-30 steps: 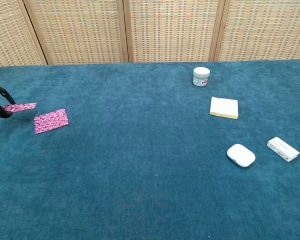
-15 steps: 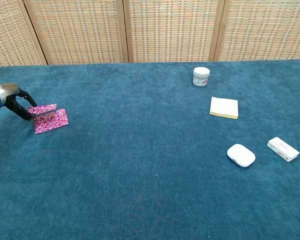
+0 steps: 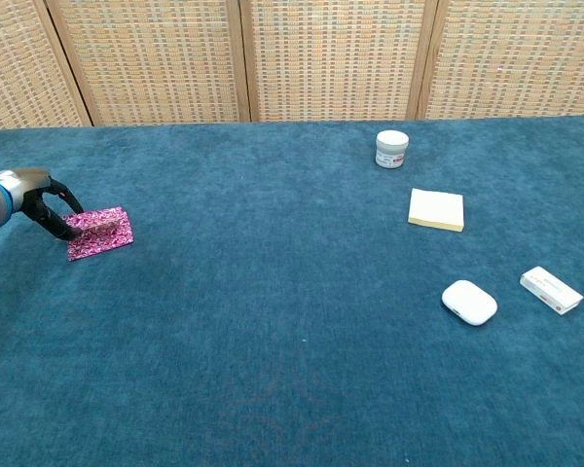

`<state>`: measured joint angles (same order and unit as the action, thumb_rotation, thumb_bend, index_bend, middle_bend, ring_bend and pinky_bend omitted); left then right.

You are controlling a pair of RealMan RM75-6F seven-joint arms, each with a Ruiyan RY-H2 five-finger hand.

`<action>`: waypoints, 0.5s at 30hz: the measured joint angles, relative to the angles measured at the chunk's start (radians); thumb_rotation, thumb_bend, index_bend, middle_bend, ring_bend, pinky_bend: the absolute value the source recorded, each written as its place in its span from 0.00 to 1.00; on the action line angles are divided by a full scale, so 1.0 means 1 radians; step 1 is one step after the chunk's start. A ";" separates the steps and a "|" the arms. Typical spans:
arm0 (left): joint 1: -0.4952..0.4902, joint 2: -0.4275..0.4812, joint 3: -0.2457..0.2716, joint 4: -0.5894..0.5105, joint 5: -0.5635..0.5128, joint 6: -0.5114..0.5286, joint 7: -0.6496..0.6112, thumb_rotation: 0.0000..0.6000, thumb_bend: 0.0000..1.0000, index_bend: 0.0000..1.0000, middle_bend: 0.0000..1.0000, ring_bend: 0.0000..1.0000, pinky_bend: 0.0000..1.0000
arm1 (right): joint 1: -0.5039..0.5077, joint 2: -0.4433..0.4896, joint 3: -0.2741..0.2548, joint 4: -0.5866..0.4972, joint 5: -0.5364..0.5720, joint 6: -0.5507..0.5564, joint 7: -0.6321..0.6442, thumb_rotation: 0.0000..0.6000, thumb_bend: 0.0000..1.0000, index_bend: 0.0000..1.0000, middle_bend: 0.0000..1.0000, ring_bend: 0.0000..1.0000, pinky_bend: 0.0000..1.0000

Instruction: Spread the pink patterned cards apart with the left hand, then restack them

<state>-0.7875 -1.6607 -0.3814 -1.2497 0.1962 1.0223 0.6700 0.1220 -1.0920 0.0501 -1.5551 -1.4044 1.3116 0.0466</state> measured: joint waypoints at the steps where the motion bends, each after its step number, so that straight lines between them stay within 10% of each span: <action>1: -0.001 -0.002 0.000 0.000 0.000 -0.001 0.000 1.00 0.39 0.52 0.00 0.00 0.00 | 0.000 0.000 0.000 0.000 0.000 0.000 0.000 1.00 0.00 0.00 0.00 0.00 0.00; 15: 0.003 0.012 0.002 -0.023 0.023 -0.003 -0.018 1.00 0.31 0.33 0.00 0.00 0.00 | 0.000 0.003 -0.001 0.001 -0.003 0.001 0.008 1.00 0.00 0.00 0.00 0.00 0.00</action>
<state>-0.7846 -1.6486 -0.3792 -1.2730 0.2188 1.0194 0.6521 0.1216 -1.0888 0.0496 -1.5545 -1.4070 1.3127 0.0544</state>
